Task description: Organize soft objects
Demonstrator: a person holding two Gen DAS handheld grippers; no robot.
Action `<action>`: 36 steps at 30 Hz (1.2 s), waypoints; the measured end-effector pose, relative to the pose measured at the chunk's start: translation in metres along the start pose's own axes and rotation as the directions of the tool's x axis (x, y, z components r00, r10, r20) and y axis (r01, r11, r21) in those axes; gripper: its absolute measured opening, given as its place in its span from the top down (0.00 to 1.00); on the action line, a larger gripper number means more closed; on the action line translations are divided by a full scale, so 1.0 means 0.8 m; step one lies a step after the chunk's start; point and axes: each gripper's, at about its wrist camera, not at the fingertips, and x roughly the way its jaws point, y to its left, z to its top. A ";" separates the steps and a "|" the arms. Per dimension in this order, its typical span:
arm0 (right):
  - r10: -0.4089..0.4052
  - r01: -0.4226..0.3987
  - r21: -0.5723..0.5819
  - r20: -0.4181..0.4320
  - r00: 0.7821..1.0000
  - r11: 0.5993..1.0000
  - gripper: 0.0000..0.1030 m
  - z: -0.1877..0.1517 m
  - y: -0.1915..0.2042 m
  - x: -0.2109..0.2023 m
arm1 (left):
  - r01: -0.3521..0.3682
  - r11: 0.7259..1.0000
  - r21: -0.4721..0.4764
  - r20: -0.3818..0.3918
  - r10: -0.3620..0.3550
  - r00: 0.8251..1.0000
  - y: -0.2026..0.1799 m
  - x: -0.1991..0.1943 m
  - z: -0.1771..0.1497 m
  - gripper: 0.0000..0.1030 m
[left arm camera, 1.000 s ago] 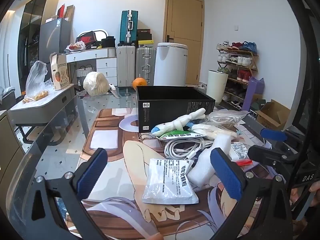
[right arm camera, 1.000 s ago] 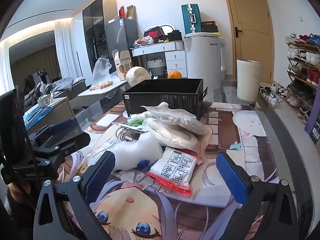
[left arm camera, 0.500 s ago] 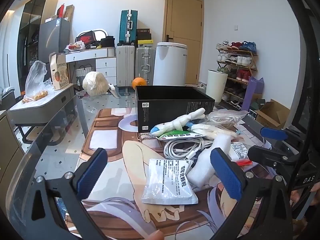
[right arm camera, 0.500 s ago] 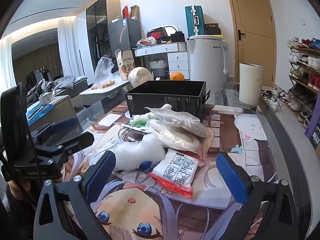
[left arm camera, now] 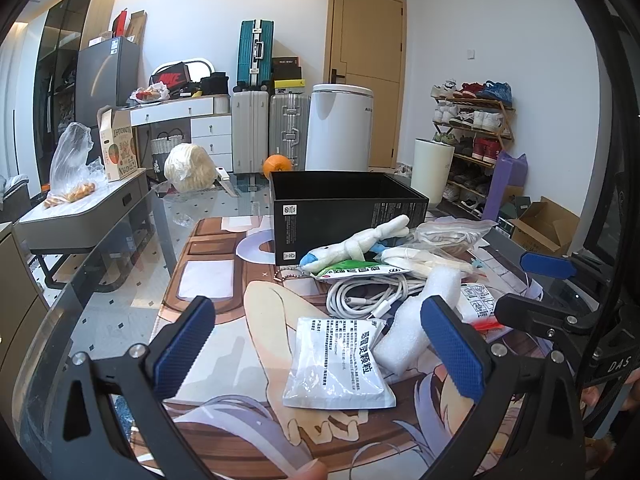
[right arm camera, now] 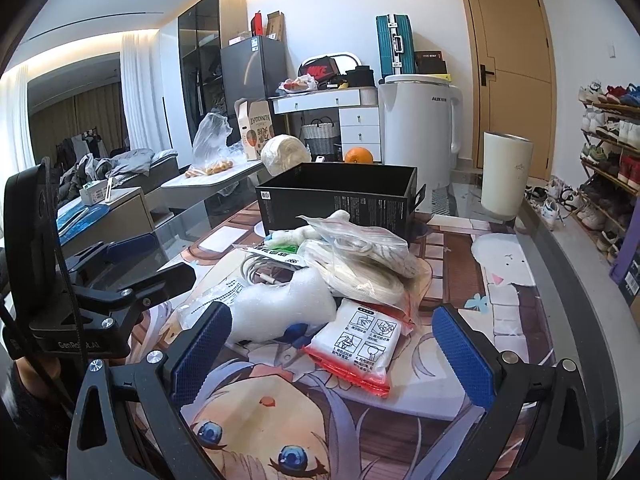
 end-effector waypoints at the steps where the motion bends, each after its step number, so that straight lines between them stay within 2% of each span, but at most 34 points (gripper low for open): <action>1: -0.003 0.003 -0.004 0.000 1.000 1.000 0.00 0.000 0.000 0.000 | -0.002 1.000 0.001 -0.001 0.002 1.000 0.000 0.000 0.000 0.00; 24: -0.035 0.035 -0.003 0.005 0.999 0.999 0.00 0.004 -0.005 -0.003 | -0.054 0.998 0.014 0.029 0.054 0.998 0.000 -0.009 0.013 0.00; 31: -0.050 0.049 -0.008 -0.041 0.998 0.999 0.00 0.005 -0.008 0.004 | -0.048 0.999 0.007 -0.026 0.049 0.998 0.004 0.002 0.011 0.00; 36: -0.059 0.058 -0.012 -0.079 0.995 0.998 0.00 0.004 -0.009 0.010 | -0.040 0.998 0.039 -0.067 0.042 0.997 0.002 0.006 0.009 0.00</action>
